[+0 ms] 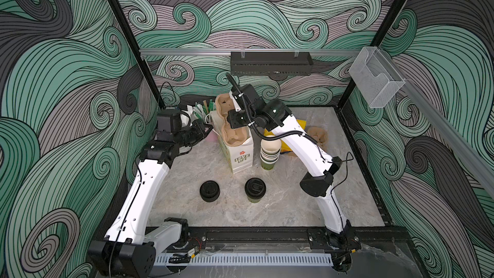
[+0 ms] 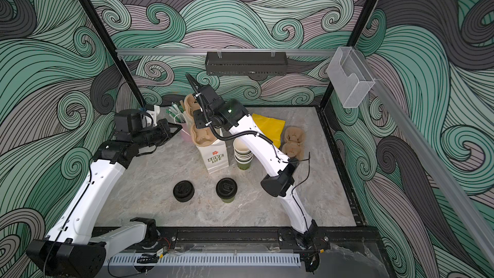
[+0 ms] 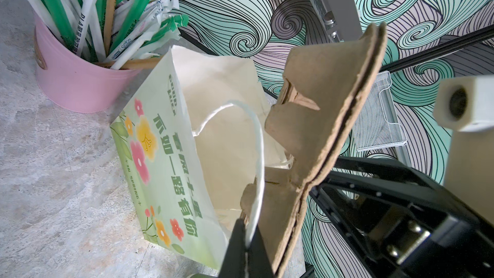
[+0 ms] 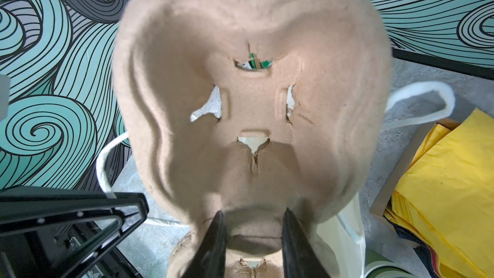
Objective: Pack a coffee takeout order
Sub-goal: Place the cup tray in the takeout bag.
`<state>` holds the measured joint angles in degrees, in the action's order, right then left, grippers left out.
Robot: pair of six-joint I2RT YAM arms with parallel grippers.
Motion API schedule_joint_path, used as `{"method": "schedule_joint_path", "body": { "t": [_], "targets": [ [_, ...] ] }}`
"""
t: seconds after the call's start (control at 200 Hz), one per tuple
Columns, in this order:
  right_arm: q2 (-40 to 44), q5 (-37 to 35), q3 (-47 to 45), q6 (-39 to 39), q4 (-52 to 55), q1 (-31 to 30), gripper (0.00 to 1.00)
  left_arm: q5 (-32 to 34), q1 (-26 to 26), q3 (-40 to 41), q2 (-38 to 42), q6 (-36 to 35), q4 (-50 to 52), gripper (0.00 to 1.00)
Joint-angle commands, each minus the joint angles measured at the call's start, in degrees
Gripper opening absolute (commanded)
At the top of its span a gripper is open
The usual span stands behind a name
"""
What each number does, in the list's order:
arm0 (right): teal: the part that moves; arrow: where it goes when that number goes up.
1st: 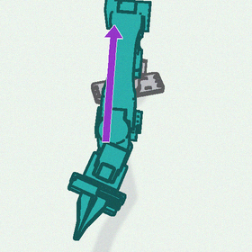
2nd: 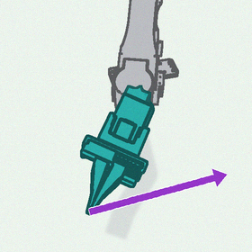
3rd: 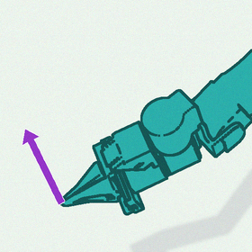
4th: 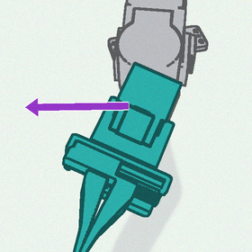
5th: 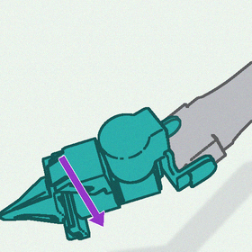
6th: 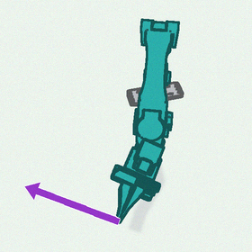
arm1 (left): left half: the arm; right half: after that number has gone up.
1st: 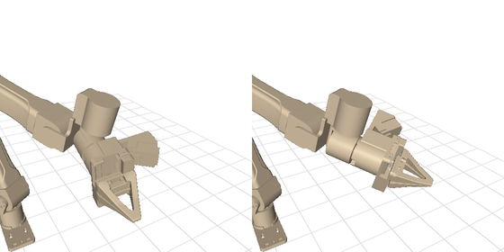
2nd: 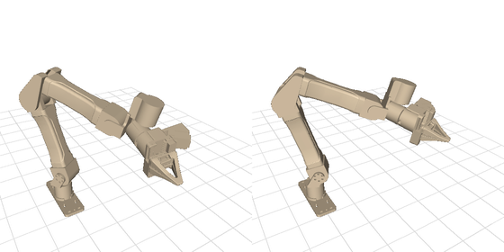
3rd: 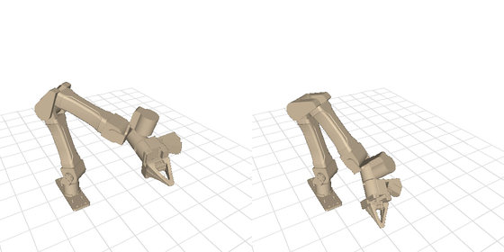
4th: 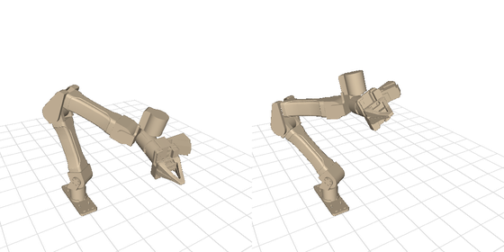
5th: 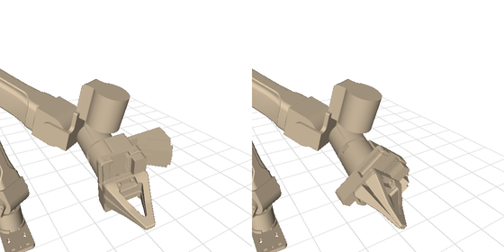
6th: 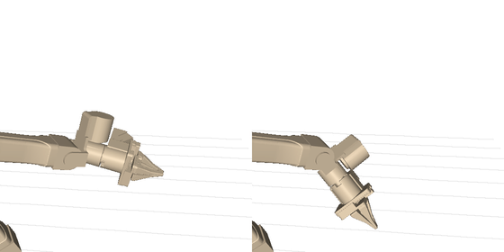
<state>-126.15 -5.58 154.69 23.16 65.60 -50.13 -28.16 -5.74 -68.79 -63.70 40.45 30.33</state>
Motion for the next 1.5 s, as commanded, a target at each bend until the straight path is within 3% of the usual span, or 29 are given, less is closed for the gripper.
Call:
{"method": "schedule_joint_path", "body": {
  "t": [0.0,0.54,1.206,1.496],
  "targets": [
    [0.44,-1.21,0.05,0.68,-1.49,0.37,0.24,-1.57,0.2,-0.11,-0.45,-1.02,-0.97,0.0],
    [0.15,-3.6,-3.12,-1.69,-5.84,0.56,0.22,-3.21,0.22,0.16,-0.55,-1.69,-1.36,0.0],
    [1.75,-5.83,-4.23,-1.36,5.2,-0.06,0.22,-2.82,0.22,0.06,-1.69,-2.64,-2.01,0.0],
    [0.72,-4.88,-5.63,2.32,8.44,-0.06,0.22,-3.74,0.12,-0.33,-2.56,-1.52,-3.33,0.0]
  ]
}}
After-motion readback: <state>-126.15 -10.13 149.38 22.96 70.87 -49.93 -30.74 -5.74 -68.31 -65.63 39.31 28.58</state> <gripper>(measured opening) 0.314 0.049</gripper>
